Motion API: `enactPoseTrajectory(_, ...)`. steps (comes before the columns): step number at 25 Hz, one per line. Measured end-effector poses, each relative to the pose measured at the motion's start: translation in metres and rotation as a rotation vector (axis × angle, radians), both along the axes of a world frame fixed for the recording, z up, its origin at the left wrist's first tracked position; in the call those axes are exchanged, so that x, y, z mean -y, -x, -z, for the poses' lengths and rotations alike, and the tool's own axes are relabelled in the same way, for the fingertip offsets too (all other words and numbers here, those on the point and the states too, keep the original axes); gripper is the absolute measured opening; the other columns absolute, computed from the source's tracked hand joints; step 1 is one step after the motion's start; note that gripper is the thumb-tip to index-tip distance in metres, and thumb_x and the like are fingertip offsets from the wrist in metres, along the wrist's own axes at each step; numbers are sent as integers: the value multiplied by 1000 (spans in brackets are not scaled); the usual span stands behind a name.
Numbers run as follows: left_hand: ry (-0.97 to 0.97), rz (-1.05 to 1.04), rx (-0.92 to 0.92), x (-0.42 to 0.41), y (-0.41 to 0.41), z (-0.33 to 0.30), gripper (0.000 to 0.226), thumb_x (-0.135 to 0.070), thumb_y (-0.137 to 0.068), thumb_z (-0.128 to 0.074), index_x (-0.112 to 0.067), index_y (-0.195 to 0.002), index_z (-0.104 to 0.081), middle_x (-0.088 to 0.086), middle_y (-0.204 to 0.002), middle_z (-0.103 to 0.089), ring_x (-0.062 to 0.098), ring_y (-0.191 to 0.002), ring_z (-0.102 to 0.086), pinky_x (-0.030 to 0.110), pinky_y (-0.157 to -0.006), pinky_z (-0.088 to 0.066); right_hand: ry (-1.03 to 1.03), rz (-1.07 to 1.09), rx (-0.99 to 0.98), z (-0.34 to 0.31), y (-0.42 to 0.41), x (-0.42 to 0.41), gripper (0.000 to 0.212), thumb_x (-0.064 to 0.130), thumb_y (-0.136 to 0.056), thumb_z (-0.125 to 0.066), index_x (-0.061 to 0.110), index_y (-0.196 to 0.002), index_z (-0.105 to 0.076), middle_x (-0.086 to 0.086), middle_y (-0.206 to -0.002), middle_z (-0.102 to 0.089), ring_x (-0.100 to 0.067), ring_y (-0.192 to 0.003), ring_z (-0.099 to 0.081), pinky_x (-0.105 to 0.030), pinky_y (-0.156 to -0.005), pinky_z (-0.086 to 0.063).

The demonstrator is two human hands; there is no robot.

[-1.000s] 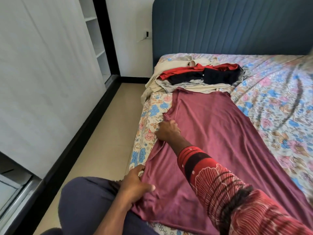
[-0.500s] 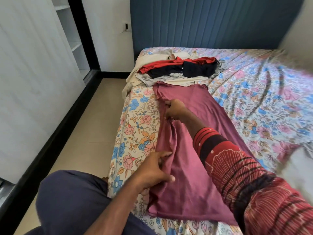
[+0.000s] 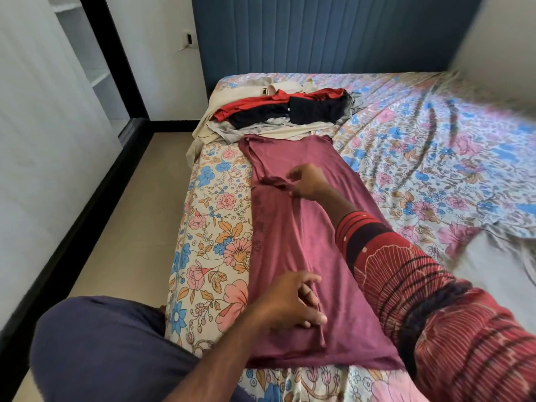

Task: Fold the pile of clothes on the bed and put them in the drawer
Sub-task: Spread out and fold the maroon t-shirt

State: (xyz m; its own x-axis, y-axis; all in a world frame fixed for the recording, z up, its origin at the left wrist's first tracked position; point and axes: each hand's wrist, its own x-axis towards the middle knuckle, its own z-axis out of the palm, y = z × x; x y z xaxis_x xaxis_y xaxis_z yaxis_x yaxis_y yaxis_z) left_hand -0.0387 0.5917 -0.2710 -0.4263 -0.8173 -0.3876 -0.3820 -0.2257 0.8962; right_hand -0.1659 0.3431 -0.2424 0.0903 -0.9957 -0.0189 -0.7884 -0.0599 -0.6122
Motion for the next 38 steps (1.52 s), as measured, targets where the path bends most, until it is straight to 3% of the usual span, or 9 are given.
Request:
enactPoseTrajectory(4,47,-7,-21,8,5,0,46,8,-78,-80,-4,-119,-62,19,-90,-69,20,-70,-71,31,-65,-62,-52,-85,-256,15,29,-10,27,5,-79,-76,11,-106,-78,-8,-103,-78,-24,-96,-73,-37,-91,-59)
enactPoseTrajectory(7,180,-14,41,23,30,4,34,3,-77,-83,-10,-101,-63,6,-81,-65,17,-62,-67,29,-55,-56,43,77,-335,23,78,-20,19,10,-87,-68,11,-105,-75,-11,-109,-74,-29,-100,-69,-45,-94,-58)
enactPoseTrajectory(11,354,91,110,32,91,9,27,-12,-75,-86,-25,-81,-63,-6,-71,-68,5,-58,-62,37,-68,-60,-16,275,-331,13,168,-39,34,14,-89,-66,13,-122,-66,-12,-123,-66,-34,-108,-64,-44,-95,-54)
enactPoseTrajectory(16,566,256,194,8,164,7,33,-27,-86,-73,-30,-118,-69,-9,-89,-72,5,-78,-64,34,-83,-59,-296,134,144,5,228,-82,47,-5,-94,-64,19,-134,-61,-12,-117,-58,-24,-86,-62,-38,-71,-58)
enactPoseTrajectory(20,772,343,285,-5,200,-1,42,-32,-103,-55,-43,-143,-49,-4,-103,-76,8,-80,-65,23,-80,-44,-306,68,228,8,245,-89,51,-16,-93,-53,16,-131,-63,-19,-132,-56,-20,-82,-59,-37,-76,-56)
enactPoseTrajectory(24,841,427,376,2,224,-1,35,-22,-102,-59,-33,-135,-61,-1,-107,-76,17,-83,-70,33,-83,-54,-302,33,157,14,244,-84,52,-13,-91,-54,20,-129,-68,-15,-133,-54,-32,-106,-66,-48,-86,-60)
enactPoseTrajectory(28,881,475,391,5,233,-2,26,-16,-99,-60,-24,-121,-70,2,-101,-76,23,-88,-72,43,-90,-57,-228,-48,30,13,232,-72,46,-1,-100,-46,23,-135,-63,-9,-120,-60,-13,-78,-62,-28,-65,-54)
enactPoseTrajectory(33,522,165,90,6,191,10,19,-19,-84,-66,-21,-98,-79,-7,-92,-78,2,-79,-69,22,-78,-53,-136,-17,-27,23,207,-58,41,12,-104,-45,23,-140,-63,-11,-148,-56,-28,-126,-60,-43,-110,-47)
enactPoseTrajectory(38,20,-276,-190,7,166,5,44,-47,-80,-74,-9,-58,-71,9,-60,-69,11,-53,-59,26,-54,-46,-52,235,58,30,185,-56,33,8,-90,-70,15,-122,-75,-2,-124,-73,-18,-108,-68,-33,-104,-51)
